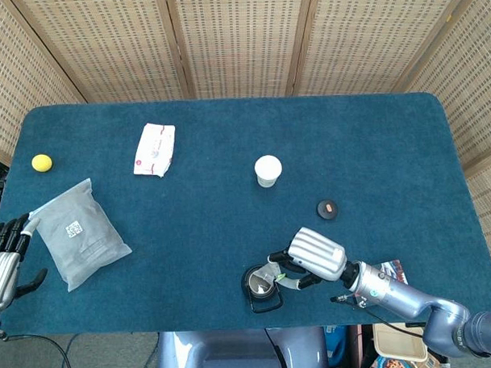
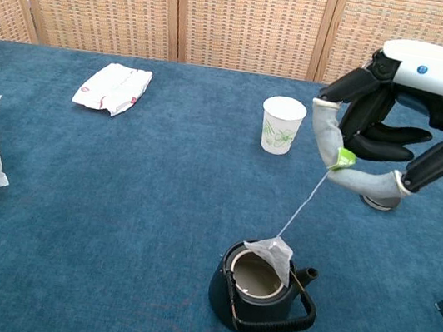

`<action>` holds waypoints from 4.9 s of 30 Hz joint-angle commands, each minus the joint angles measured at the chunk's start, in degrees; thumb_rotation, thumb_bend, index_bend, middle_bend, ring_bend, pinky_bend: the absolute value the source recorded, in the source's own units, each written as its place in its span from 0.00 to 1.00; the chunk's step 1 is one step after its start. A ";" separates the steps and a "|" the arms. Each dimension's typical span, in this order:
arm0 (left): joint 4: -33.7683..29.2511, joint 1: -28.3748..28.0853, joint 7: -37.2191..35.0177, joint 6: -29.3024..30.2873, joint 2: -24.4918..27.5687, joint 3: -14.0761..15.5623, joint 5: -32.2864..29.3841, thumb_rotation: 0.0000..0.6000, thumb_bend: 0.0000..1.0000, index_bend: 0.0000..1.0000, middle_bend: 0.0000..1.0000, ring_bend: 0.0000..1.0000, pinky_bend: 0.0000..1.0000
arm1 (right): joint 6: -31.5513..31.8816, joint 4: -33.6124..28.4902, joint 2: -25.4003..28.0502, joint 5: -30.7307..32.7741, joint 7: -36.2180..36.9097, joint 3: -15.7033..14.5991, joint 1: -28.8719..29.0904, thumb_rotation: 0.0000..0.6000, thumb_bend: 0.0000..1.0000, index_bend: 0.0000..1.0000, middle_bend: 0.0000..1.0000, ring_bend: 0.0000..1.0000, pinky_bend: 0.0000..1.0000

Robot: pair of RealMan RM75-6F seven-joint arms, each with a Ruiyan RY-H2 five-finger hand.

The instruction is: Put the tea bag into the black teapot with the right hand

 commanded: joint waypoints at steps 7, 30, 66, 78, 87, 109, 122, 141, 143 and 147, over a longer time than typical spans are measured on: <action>-0.04 0.04 -0.03 0.11 -0.03 0.04 0.09 1.00 0.32 0.00 0.00 0.00 0.00 | 0.16 -0.48 -0.22 -0.83 -0.17 -0.02 0.44 1.00 0.52 0.64 0.97 1.00 1.00; 0.52 0.40 -0.76 0.32 -0.07 0.15 -0.11 1.00 0.32 0.00 0.00 0.00 0.00 | -1.13 -2.18 -0.44 -2.00 0.05 -0.16 2.71 1.00 0.52 0.64 0.97 1.00 1.00; 0.99 0.51 -0.99 0.10 -0.38 0.23 -0.32 1.00 0.32 0.00 0.00 0.00 0.00 | -7.40 3.99 -3.51 4.69 2.05 -1.29 2.64 1.00 0.52 0.64 0.97 1.00 1.00; 0.18 0.33 -0.16 0.30 0.08 0.07 -0.03 1.00 0.32 0.00 0.00 0.00 0.00 | -14.46 7.61 -3.21 8.89 4.73 -2.24 3.65 1.00 0.52 0.63 0.97 1.00 1.00; -0.71 0.06 0.74 0.33 0.46 -0.09 0.19 1.00 0.32 0.00 0.00 0.00 0.00 | -20.83 8.87 -1.11 11.93 5.68 -2.73 5.06 1.00 0.52 0.56 0.96 1.00 1.00; -1.25 -0.01 1.32 1.08 1.05 -0.37 0.64 1.00 0.32 0.00 0.00 0.00 0.00 | -25.36 1.86 6.67 6.55 3.13 -4.84 9.40 1.00 0.78 0.27 0.99 1.00 1.00; -2.29 -0.18 2.07 1.92 2.21 -1.08 0.75 1.00 0.32 0.00 0.00 0.00 0.00 | -27.70 -3.68 8.98 1.92 -0.78 -6.63 12.94 0.43 1.00 0.27 1.00 1.00 1.00; -2.71 -0.63 2.05 0.88 2.49 -1.14 -0.01 1.00 0.32 0.00 0.00 0.00 0.00 | -34.14 -8.68 7.45 3.75 -8.42 -6.29 16.07 0.30 1.00 0.23 1.00 1.00 1.00; -2.63 -0.62 1.95 0.80 2.46 -1.08 -0.05 1.00 0.32 0.00 0.00 0.00 0.00 | -34.65 -8.75 7.10 4.16 -9.02 -6.15 16.22 0.29 1.00 0.22 1.00 1.00 1.00; -2.40 -0.64 1.71 0.62 2.39 -1.05 -0.21 1.00 0.32 0.00 0.00 0.00 0.00 | -35.57 -8.63 6.30 5.09 -10.19 -5.77 16.47 0.29 1.00 0.22 1.00 1.00 1.00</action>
